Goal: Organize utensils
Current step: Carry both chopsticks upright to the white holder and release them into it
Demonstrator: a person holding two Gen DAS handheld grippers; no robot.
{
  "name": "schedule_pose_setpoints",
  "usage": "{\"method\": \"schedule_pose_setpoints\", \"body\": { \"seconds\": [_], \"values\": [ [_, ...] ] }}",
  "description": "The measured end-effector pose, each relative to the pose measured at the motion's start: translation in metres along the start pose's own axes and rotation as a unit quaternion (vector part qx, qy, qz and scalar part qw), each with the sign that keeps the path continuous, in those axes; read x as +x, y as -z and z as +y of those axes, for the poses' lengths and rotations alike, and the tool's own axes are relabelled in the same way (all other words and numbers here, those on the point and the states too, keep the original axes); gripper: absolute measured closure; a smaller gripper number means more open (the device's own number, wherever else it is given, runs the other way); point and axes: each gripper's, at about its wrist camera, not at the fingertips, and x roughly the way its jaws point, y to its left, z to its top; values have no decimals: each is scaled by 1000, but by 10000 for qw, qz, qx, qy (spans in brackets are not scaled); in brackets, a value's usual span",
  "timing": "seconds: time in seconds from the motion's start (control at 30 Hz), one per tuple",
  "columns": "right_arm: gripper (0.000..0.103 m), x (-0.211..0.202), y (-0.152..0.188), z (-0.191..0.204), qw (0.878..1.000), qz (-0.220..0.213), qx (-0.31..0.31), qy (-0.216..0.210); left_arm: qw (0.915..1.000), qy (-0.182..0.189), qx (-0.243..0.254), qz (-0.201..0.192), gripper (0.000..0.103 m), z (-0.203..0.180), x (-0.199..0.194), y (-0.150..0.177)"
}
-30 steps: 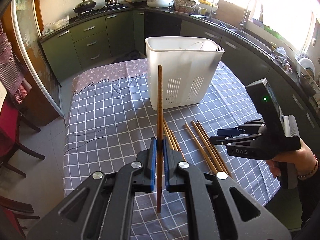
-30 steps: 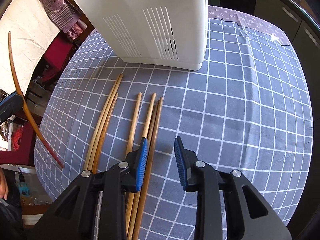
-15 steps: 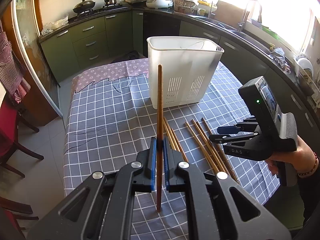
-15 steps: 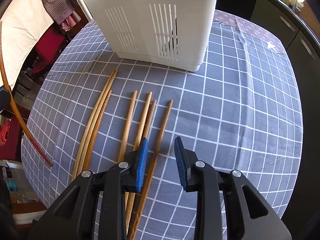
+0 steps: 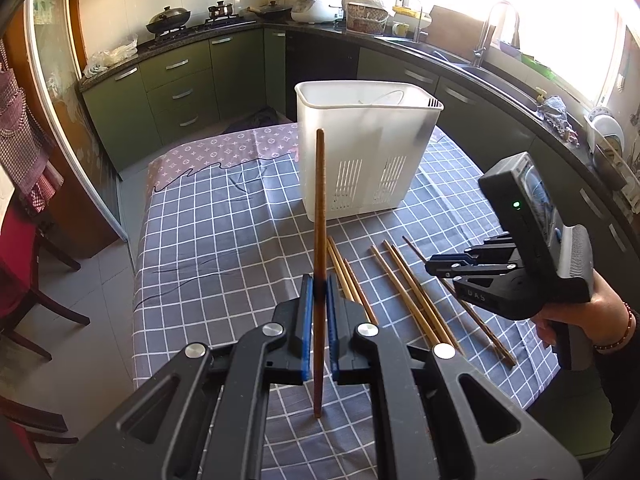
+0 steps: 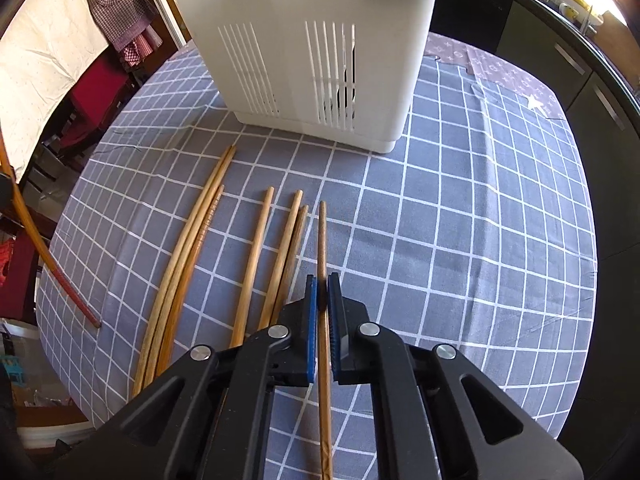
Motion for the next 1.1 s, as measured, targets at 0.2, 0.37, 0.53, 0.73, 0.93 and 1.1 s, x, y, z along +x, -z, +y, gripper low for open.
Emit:
{"method": "schedule_pose_setpoints", "body": {
  "seconds": [0.2, 0.37, 0.53, 0.73, 0.93, 1.1],
  "values": [
    [97, -70, 8, -7, 9962, -847, 44, -170, 9999, -11, -11, -102, 96, 2, -11, 0],
    [97, -135, 26, -11, 9863, -1632, 50, -242, 9998, -60, 22, -196, 96, 2, -20, 1],
    [97, -158, 45, -8, 9821, -1867, 51, -239, 9996, -95, 55, -252, 96, -1, -27, 2],
    [97, -178, 67, -8, 9764, -2145, 102, -253, 9994, -123, 109, -311, 96, -4, -38, 7],
    [97, -187, 79, -9, 9737, -2266, 105, -234, 9991, -158, 169, -346, 96, -9, -45, 8],
    [97, -188, 80, -11, 9730, -2291, 119, -236, 9991, -159, 180, -344, 96, -11, -46, 8]
  ]
}}
